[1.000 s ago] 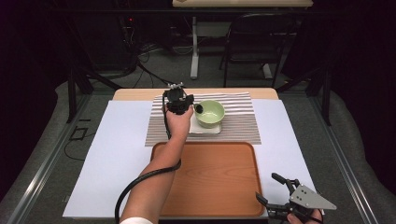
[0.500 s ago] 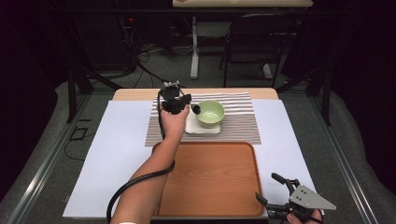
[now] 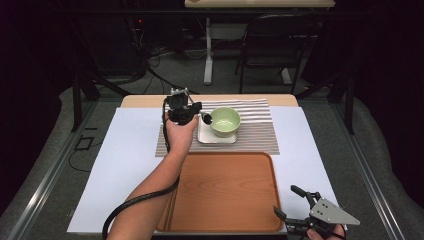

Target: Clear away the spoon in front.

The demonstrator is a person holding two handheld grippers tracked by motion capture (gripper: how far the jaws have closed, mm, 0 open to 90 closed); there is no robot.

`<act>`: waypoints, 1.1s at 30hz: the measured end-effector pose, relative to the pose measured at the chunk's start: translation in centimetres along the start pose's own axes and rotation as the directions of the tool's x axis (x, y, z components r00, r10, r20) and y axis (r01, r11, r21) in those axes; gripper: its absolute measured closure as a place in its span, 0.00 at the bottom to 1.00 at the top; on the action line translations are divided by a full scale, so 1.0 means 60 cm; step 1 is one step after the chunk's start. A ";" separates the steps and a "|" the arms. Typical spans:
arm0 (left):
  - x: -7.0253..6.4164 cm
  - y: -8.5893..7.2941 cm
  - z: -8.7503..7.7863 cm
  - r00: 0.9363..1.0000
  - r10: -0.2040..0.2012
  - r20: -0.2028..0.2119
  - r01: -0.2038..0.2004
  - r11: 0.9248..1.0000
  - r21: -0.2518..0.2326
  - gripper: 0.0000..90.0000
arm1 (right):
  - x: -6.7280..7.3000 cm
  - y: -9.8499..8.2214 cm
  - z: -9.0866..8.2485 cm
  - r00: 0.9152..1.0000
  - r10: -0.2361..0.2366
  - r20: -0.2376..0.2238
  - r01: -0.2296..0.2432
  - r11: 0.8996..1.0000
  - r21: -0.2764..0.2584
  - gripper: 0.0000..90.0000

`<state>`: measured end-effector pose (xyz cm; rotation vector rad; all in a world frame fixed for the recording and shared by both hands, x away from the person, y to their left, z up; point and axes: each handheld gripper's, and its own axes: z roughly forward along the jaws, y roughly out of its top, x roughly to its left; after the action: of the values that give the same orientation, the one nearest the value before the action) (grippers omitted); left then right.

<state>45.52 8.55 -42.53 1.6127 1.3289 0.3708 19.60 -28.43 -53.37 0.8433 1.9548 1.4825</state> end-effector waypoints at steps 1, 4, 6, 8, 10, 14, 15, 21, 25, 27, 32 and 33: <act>0.001 -0.001 -0.003 1.000 0.001 0.003 -0.001 1.000 0.000 0.99 | 0.000 0.000 0.000 1.000 0.000 0.000 0.000 1.000 0.001 0.17; 0.005 -0.007 -0.014 1.000 0.002 0.012 -0.003 1.000 0.006 0.99 | 0.000 0.000 0.000 1.000 -0.002 0.000 0.002 1.000 0.002 0.17; 0.007 -0.011 -0.020 1.000 0.004 0.018 -0.004 1.000 0.009 0.99 | 0.000 0.000 0.000 1.000 -0.001 0.001 0.001 1.000 0.000 0.17; 0.009 -0.015 -0.024 1.000 0.003 0.026 -0.003 1.000 0.010 0.99 | 0.000 0.000 0.000 1.000 0.001 0.001 -0.001 1.000 0.001 0.17; 0.010 -0.021 -0.032 0.999 0.006 0.037 -0.006 1.000 0.013 0.99 | 0.000 0.000 0.000 1.000 -0.001 0.001 0.001 1.000 0.002 0.17; 0.012 -0.033 -0.046 0.998 0.016 0.063 -0.017 1.000 0.018 0.99 | 0.001 0.000 0.000 1.000 0.000 0.002 0.000 1.000 0.002 0.17; 0.013 -0.035 -0.049 0.997 0.018 0.072 -0.019 1.000 0.020 0.99 | 0.001 0.000 0.000 1.000 0.000 0.002 0.000 1.000 0.002 0.17; 0.014 -0.050 -0.073 0.994 0.041 0.106 -0.043 0.999 0.018 0.99 | 0.001 0.000 0.001 1.000 -0.001 0.001 0.001 1.000 0.002 0.17; 0.013 -0.059 -0.088 0.991 0.057 0.119 -0.060 0.998 0.019 0.99 | 0.001 0.001 0.002 1.000 -0.002 0.002 0.002 1.000 0.004 0.17; 0.013 -0.063 -0.095 0.989 0.065 0.130 -0.068 0.998 0.018 0.99 | 0.001 0.001 0.002 1.000 -0.003 0.002 0.003 1.000 0.004 0.17; 0.013 -0.076 -0.113 0.987 0.070 0.144 -0.074 0.997 0.019 0.99 | 0.001 0.001 0.002 1.000 -0.002 0.002 0.002 1.000 0.005 0.17; 0.013 -0.079 -0.115 0.987 0.070 0.147 -0.074 0.997 0.021 0.99 | 0.001 0.001 0.002 1.000 -0.002 0.003 0.002 1.000 0.005 0.17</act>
<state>38.01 12.18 -43.34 1.6801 1.1717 0.2739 19.67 -28.32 -53.37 0.8446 1.9582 1.4747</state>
